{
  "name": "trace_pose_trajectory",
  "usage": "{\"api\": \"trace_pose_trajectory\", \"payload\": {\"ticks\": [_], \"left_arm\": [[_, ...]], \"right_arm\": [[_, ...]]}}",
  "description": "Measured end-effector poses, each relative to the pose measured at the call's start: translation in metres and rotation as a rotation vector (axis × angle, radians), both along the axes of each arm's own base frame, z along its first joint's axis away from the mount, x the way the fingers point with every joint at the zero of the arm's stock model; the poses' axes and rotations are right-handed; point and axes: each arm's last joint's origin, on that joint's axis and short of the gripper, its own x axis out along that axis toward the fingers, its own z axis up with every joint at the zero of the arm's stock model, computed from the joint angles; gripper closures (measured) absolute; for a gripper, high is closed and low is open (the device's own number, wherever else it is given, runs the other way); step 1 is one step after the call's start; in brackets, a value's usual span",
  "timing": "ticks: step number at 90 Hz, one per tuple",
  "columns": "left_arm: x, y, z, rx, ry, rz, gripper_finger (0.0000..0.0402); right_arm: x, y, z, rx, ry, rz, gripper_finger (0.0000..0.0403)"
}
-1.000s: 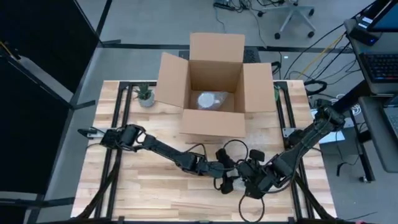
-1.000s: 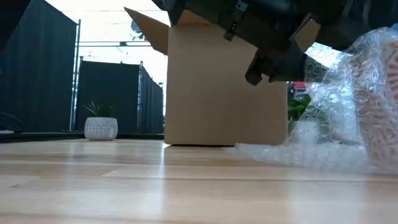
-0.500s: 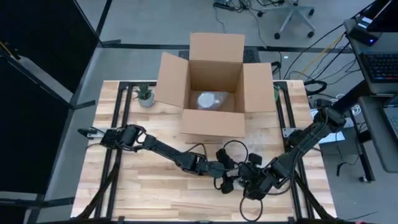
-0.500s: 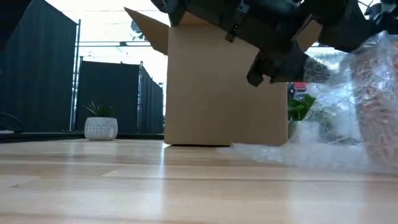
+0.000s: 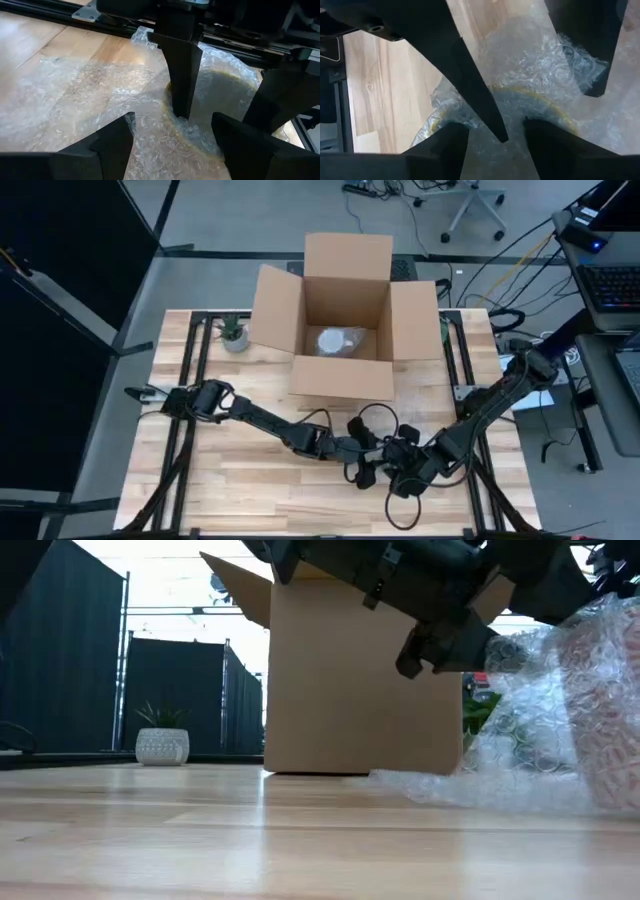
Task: Wrap mug
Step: Wrap the orange mug with the bubble wrap
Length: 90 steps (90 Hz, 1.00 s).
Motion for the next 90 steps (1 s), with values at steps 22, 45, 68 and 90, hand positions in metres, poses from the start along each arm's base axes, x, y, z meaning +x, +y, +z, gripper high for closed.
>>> {"api": "trace_pose_trajectory", "payload": {"ticks": [22,45,68,90], "left_arm": [[-0.009,0.000,0.020,0.009,0.035,-0.025,0.0149],[-0.018,0.002,0.039,0.010,0.065,-0.023,0.0149],[-0.020,0.002,0.045,0.007,0.053,-0.024,0.0149],[-0.019,0.002,0.042,0.013,0.062,-0.018,0.0149]], "right_arm": [[0.001,0.001,-0.001,0.000,-0.004,0.014,0.0264],[0.001,0.000,-0.002,0.005,0.007,0.020,0.0273],[0.002,0.001,-0.006,-0.010,0.003,-0.005,0.0273],[0.006,0.003,-0.012,-0.020,0.010,-0.018,0.0274]]}}
